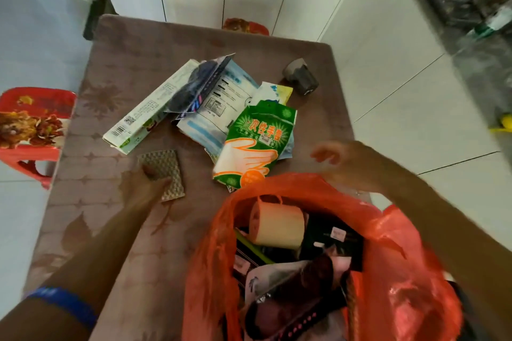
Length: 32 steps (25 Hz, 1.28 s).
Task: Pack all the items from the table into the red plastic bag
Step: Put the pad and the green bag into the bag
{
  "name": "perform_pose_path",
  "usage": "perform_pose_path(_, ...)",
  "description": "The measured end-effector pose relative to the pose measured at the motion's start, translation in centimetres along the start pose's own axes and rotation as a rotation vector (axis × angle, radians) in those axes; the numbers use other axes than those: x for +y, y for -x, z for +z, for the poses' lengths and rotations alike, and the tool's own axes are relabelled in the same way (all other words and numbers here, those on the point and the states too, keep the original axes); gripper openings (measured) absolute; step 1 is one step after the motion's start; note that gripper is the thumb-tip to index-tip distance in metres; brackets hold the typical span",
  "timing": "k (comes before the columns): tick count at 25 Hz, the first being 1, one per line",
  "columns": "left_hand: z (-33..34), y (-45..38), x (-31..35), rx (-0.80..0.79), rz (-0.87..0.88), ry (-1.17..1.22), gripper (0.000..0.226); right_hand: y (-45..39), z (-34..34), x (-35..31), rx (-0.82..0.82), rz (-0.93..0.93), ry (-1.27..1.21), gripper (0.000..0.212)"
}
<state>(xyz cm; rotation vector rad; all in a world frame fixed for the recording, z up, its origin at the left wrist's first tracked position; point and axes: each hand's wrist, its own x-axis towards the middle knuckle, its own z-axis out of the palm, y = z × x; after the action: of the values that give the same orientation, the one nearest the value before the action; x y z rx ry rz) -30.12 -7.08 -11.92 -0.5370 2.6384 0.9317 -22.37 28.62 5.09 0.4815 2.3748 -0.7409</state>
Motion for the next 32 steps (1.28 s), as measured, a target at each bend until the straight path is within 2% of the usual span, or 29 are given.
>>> perform_pose_path(2,-0.6,1.0,-0.2,-0.020,-0.018,0.232,0.043,-2.9,1.9,-3.6,0.075,0.121,-0.322,0.019)
perform_pose_path(3,-1.3,1.7,-0.1,-0.025,0.001,0.343,0.036,-5.6,5.0,-5.0,0.052,0.192,-0.473,0.018)
perform_pose_path(4,-2.3,2.6,0.3,-0.034,0.024,0.415,0.030,-7.1,6.1,-6.1,0.076,0.264,-0.577,0.020)
perform_pose_path(6,-5.1,5.2,1.4,-0.095,0.115,0.577,0.023,-10.1,8.6,-6.3,0.080,0.373,-0.814,0.040)
perform_pose_path(8,-8.9,9.1,2.7,-0.143,0.264,0.711,0.025,-11.4,10.3,-5.8,0.158,0.426,-0.939,0.062)
perform_pose_path(9,-10.7,11.3,3.3,-0.191,0.342,0.763,0.027,-11.6,10.6,-5.7,0.259,0.416,-0.955,0.064)
perform_pose_path(12,-14.7,17.4,5.3,-0.425,0.581,0.783,0.025,-10.7,10.3,-5.8,0.407,0.287,-0.919,0.049)
perform_pose_path(15,-13.8,21.2,7.9,-0.717,0.784,0.493,0.028,-6.3,6.3,-5.5,0.547,0.072,-0.847,0.041)
perform_pose_path(18,-8.7,23.4,10.0,-0.806,0.893,0.111,0.021,-0.1,0.9,-3.9,0.695,-0.128,-0.885,0.036)
perform_pose_path(20,-5.5,24.3,10.6,-0.734,0.992,-0.300,0.015,5.8,-2.2,-2.7,0.722,-0.280,-0.972,0.037)
perform_pose_path(22,-4.3,25.1,10.4,-0.540,1.037,-0.732,0.033,10.9,-3.0,-1.4,0.633,-0.398,-1.045,0.037)
perform_pose_path(24,-4.8,25.9,9.3,-0.415,0.980,-0.919,0.046,14.3,-0.8,-0.1,0.394,-0.435,-0.958,0.028)
perform_pose_path(25,-5.3,26.2,8.6,-0.404,0.915,-0.991,0.054,14.8,1.0,0.3,0.235,-0.406,-0.818,0.031)
perform_pose_path(28,-7.3,26.8,7.2,-0.369,0.737,-1.214,0.077,12.9,6.6,1.6,-0.234,-0.422,-0.105,0.037)
perform_pose_path(29,-8.2,27.0,7.1,-0.345,0.705,-1.242,0.082,11.7,8.3,2.0,-0.256,-0.431,0.156,0.041)
perform_pose_path(30,-9.1,27.1,7.2,-0.330,0.681,-1.227,0.084,10.6,9.7,2.4,-0.162,-0.445,0.407,0.043)
perform_pose_path(31,-9.9,27.0,7.2,-0.316,0.698,-1.139,0.077,9.7,10.9,2.9,0.038,-0.482,0.578,0.047)
perform_pose_path(32,-10.5,26.7,7.2,-0.311,0.761,-0.952,0.065,9.1,11.8,3.2,0.216,-0.514,0.656,0.051)
